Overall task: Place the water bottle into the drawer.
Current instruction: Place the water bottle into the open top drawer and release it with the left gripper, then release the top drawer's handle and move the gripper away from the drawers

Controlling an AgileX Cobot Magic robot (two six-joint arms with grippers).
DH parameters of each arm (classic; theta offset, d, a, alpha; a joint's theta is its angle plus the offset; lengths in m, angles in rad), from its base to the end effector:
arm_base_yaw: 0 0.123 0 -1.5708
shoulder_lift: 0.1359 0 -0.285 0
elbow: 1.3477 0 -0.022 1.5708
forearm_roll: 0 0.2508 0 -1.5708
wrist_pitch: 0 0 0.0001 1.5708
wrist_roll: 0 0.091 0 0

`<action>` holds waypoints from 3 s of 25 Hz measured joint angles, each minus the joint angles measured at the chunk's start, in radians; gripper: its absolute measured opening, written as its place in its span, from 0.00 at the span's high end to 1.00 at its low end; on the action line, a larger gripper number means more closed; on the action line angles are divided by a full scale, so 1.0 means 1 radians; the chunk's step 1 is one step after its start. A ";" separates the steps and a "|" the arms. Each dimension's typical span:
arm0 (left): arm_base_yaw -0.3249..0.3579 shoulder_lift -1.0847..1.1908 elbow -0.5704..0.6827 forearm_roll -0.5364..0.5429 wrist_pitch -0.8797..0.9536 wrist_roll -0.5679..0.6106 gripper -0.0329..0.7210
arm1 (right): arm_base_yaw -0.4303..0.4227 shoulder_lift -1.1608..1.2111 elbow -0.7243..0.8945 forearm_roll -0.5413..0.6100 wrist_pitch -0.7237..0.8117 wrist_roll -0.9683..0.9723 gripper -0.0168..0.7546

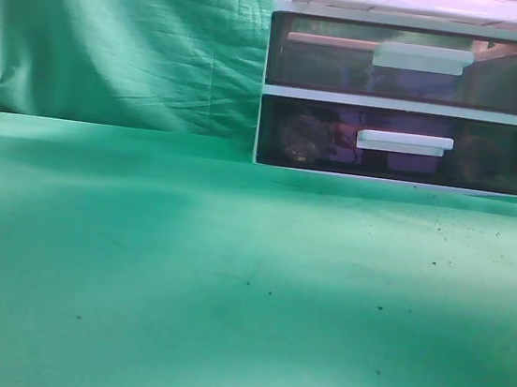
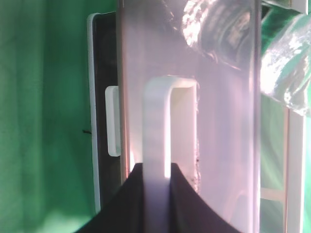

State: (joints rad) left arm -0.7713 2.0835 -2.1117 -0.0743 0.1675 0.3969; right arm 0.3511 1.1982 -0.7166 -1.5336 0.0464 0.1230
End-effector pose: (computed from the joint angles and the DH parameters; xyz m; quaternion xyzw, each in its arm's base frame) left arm 0.3646 -0.3561 0.3961 0.3811 0.6169 -0.1572 0.6704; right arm 0.2428 0.0843 0.2889 -0.6337 0.5396 -0.2966 0.4683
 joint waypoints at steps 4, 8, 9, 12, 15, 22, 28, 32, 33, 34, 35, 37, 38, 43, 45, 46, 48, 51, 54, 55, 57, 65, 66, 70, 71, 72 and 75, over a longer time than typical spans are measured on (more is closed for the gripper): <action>-0.002 0.000 0.000 -0.088 -0.091 -0.006 0.18 | 0.000 0.000 0.000 -0.006 0.000 0.013 0.88; -0.004 0.017 -0.002 -0.179 -0.187 -0.008 0.18 | 0.000 0.000 0.000 -0.010 0.000 0.020 0.88; -0.004 0.031 -0.002 -0.186 -0.205 -0.012 0.18 | 0.000 0.000 0.000 -0.011 -0.002 0.022 0.88; -0.004 0.077 -0.004 -0.203 -0.226 -0.047 0.18 | 0.000 0.000 0.002 -0.007 -0.004 0.048 0.88; -0.004 0.102 -0.001 -0.174 -0.217 -0.057 0.18 | 0.000 0.000 0.009 -0.004 -0.013 0.065 0.88; -0.009 -0.131 0.000 -0.019 0.211 -0.057 0.64 | 0.000 0.000 0.010 -0.017 -0.009 0.069 0.88; -0.012 -0.356 -0.006 0.172 0.648 -0.145 0.96 | 0.006 0.002 -0.035 -0.112 0.056 0.079 0.88; -0.012 -0.423 -0.006 0.328 0.736 -0.297 0.96 | 0.006 0.042 -0.113 -0.150 0.057 0.140 0.88; -0.012 -0.434 -0.006 0.371 0.759 -0.334 0.96 | 0.008 0.064 -0.130 -0.155 0.055 0.151 0.88; -0.012 -0.443 -0.006 0.410 0.785 -0.362 0.96 | 0.008 0.091 -0.153 -0.164 0.053 0.158 0.88; -0.012 -0.450 -0.006 0.437 0.811 -0.390 0.96 | 0.008 0.116 -0.177 -0.174 0.051 0.165 0.88; -0.012 -0.465 -0.006 0.477 0.879 -0.424 0.96 | 0.008 0.177 -0.226 -0.195 0.053 0.174 0.88; -0.012 -0.470 -0.006 0.480 0.909 -0.431 0.96 | 0.008 0.213 -0.257 -0.197 0.062 0.179 0.88; -0.012 -0.496 -0.006 0.466 0.983 -0.445 0.96 | -0.006 0.392 -0.436 -0.205 0.087 0.222 0.88; -0.012 -0.502 -0.006 0.458 0.987 -0.445 0.96 | -0.018 0.451 -0.501 -0.208 0.088 0.226 0.88; -0.012 -0.502 -0.006 0.455 0.990 -0.445 0.96 | -0.025 0.471 -0.527 -0.210 0.088 0.226 0.88; -0.012 -0.502 -0.006 0.450 0.996 -0.443 0.96 | -0.037 0.509 -0.584 -0.215 0.070 0.224 0.88; -0.012 -0.502 -0.006 0.449 1.003 -0.441 0.96 | -0.065 0.554 -0.643 -0.223 0.032 0.219 0.88; -0.012 -0.502 -0.006 0.449 1.003 -0.439 0.96 | -0.088 0.574 -0.672 -0.232 -0.011 0.219 0.88; -0.012 -0.502 -0.006 0.449 1.003 -0.437 0.96 | -0.094 0.577 -0.679 -0.236 -0.025 0.219 0.88; -0.012 -0.502 -0.006 0.449 1.003 -0.436 0.96 | -0.099 0.581 -0.685 -0.236 -0.037 0.219 0.88; -0.012 -0.482 -0.006 0.472 0.997 -0.434 0.96 | -0.111 0.560 -0.689 -0.234 -0.175 0.432 0.71; -0.012 -0.480 -0.006 0.482 0.998 -0.434 0.96 | -0.111 0.549 -0.689 -0.234 -0.193 0.456 0.66; -0.012 -0.476 -0.006 0.508 0.992 -0.433 0.96 | -0.108 0.501 -0.701 -0.228 -0.225 0.544 0.41; -0.012 -0.476 -0.006 0.511 0.990 -0.433 0.96 | -0.108 0.491 -0.703 -0.228 -0.225 0.562 0.37; -0.012 -0.476 -0.006 0.513 0.988 -0.433 0.96 | -0.108 0.484 -0.703 -0.226 -0.225 0.582 0.33; -0.012 -0.476 -0.006 0.521 0.986 -0.433 0.96 | -0.108 0.447 -0.669 -0.225 -0.234 0.625 0.34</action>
State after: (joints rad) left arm -0.7835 1.6080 -2.1179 0.4466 1.1531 -0.0356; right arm 0.2434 1.6448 -1.3855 -1.7589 -0.1873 0.7479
